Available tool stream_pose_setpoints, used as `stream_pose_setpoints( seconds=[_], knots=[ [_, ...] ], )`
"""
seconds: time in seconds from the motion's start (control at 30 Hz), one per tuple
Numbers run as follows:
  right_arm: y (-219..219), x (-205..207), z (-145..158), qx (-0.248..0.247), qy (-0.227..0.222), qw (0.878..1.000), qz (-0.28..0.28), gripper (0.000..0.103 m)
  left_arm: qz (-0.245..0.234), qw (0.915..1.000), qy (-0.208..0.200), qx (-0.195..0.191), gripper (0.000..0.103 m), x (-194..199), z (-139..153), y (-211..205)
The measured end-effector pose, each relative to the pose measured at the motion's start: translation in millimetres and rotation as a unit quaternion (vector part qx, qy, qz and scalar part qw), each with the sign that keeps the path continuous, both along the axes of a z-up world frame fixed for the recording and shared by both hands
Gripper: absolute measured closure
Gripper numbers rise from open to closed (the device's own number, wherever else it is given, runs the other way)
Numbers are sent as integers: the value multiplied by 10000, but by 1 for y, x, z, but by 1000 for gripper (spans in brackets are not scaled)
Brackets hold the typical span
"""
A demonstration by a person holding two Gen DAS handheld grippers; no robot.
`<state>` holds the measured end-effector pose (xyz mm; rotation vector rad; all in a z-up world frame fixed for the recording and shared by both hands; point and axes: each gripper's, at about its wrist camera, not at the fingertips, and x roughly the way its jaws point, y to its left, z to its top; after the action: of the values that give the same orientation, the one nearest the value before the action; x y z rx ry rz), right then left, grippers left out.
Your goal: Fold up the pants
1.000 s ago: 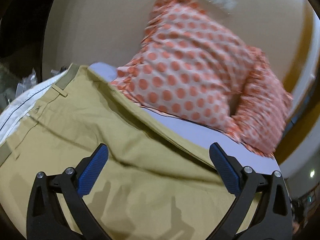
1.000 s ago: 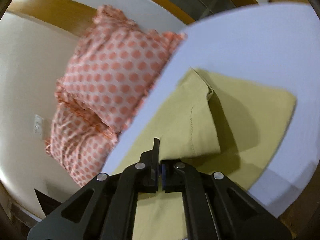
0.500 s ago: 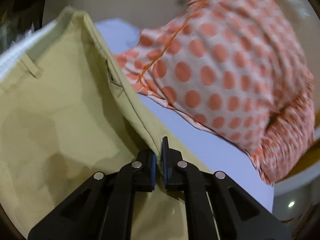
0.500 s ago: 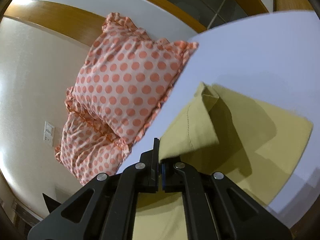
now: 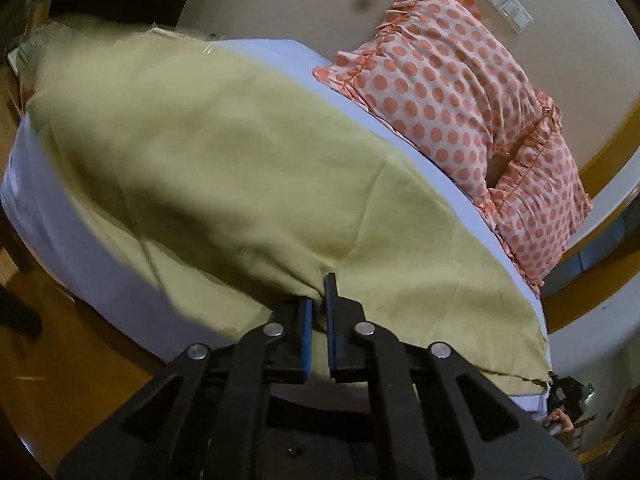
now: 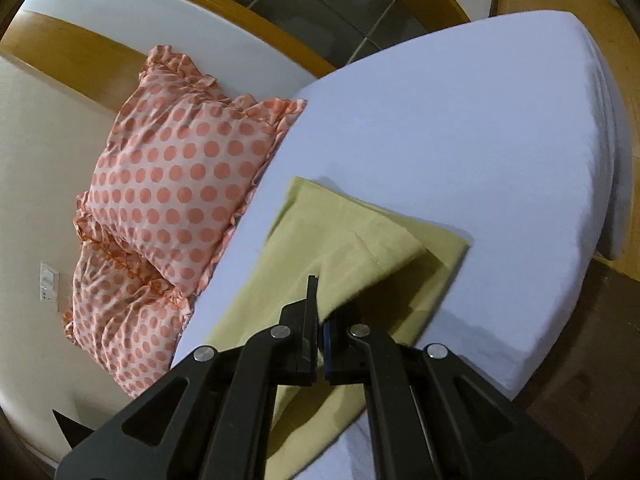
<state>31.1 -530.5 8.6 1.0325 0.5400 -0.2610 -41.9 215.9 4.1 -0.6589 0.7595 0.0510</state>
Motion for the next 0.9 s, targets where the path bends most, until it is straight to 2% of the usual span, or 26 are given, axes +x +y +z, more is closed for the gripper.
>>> stream_pose_setpoints(
  seconds=[0.13, 0.2, 0.27, 0.3, 0.4, 0.47, 0.5, 0.57, 0.63, 0.7, 0.8, 0.9],
  knots=[
    [5, -1, 6, -397, 262, 9989, 34, 101, -51, 9999, -97, 110, 98, -10, -2, -2],
    [6, -8, 12, -605, 432, 9972, -68, 90, -89, 9998, -143, 75, 95, -12, -3, -2],
    [4, -19, 18, -801, 474, 9951, -322, 45, -127, 9996, -223, 96, 93, -15, -2, -3],
    [2, -26, 20, -890, 411, 9941, -455, 42, -160, 9994, -290, 116, 91, -19, -2, -4],
    [-3, -38, 17, -1023, 423, 9917, -659, 43, -264, 9987, -422, 94, 84, -24, -1, -6],
    [-5, -37, 7, -835, 425, 9940, -566, 53, -316, 9983, -483, 55, 80, -26, -1, -6],
    [-3, -39, 4, -834, 326, 9945, -536, 54, -334, 9981, -508, 39, 77, -27, -1, -6],
    [5, -35, 1, -839, 188, 9958, -326, 64, -382, 9977, -562, 31, 73, -28, 1, -8],
    [13, -31, -3, -842, 77, 9963, -137, 68, -415, 9974, -594, 36, 70, -29, 2, -10],
    [19, -24, -6, -879, -4, 9961, 41, 96, -420, 9972, -613, 26, 69, -30, 2, -10],
    [22, -16, -4, -911, -272, 9954, 118, 97, -380, 9971, -665, -25, 68, -35, 3, -7],
    [42, -4, 24, -1150, -734, 9899, 379, 97, -307, 9971, -703, -27, 63, -42, 3, -3]
  ],
)
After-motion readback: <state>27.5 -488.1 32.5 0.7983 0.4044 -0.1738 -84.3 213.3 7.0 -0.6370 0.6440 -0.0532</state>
